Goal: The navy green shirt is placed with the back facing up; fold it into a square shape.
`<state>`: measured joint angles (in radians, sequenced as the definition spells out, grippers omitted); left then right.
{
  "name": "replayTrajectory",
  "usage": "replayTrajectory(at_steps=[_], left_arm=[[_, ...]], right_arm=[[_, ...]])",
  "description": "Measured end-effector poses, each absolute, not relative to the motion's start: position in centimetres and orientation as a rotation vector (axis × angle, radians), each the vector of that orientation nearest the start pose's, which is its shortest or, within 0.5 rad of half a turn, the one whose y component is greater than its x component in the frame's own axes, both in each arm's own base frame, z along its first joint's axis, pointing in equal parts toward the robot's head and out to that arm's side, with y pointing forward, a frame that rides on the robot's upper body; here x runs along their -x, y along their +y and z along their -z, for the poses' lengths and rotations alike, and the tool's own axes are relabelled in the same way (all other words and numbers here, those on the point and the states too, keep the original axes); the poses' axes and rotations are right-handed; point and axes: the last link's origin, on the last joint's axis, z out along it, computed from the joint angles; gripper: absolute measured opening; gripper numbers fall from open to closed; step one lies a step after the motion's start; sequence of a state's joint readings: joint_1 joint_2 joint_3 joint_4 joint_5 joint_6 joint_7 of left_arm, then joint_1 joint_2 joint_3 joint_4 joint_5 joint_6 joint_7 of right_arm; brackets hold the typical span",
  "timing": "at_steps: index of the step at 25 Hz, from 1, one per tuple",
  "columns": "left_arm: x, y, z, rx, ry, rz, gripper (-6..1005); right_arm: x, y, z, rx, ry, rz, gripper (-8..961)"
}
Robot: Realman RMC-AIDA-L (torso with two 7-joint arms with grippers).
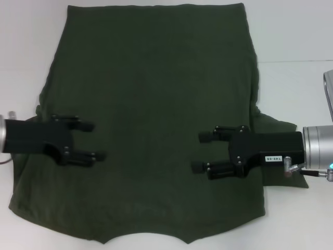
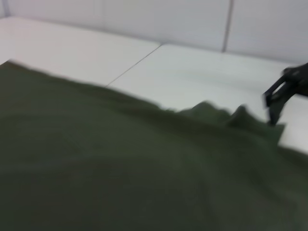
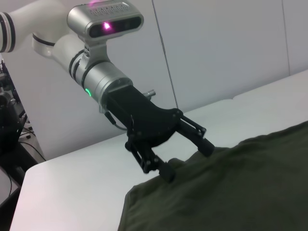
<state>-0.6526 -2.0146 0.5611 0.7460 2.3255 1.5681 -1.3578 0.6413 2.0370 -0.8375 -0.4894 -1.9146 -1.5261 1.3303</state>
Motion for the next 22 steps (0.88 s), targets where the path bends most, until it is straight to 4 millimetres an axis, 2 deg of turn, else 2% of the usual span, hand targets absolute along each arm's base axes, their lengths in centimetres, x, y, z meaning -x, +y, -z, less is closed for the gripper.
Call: replayTrajectory(at_steps=[8,13,18,22], left_arm=[[30.5,36.0,-7.5,2.64,-0.519,0.126,872],[32.1,35.9,-9.3,2.568,-0.55,-0.002,872],[33.8,36.3,-10.1,2.476,-0.587,-0.134,872],[34.2,36.6,-10.2,2.452,-0.595,-0.192,872]], right_arm=[[-23.5,34.1,2.7,2.881,0.554,-0.713,911],[-23.3,34.1,2.9,2.892,0.561,-0.708,911],[-23.3,34.2,2.9,2.894,0.565,-0.708,911],[-23.3,34.3,2.9,2.89,0.565,-0.703,911]])
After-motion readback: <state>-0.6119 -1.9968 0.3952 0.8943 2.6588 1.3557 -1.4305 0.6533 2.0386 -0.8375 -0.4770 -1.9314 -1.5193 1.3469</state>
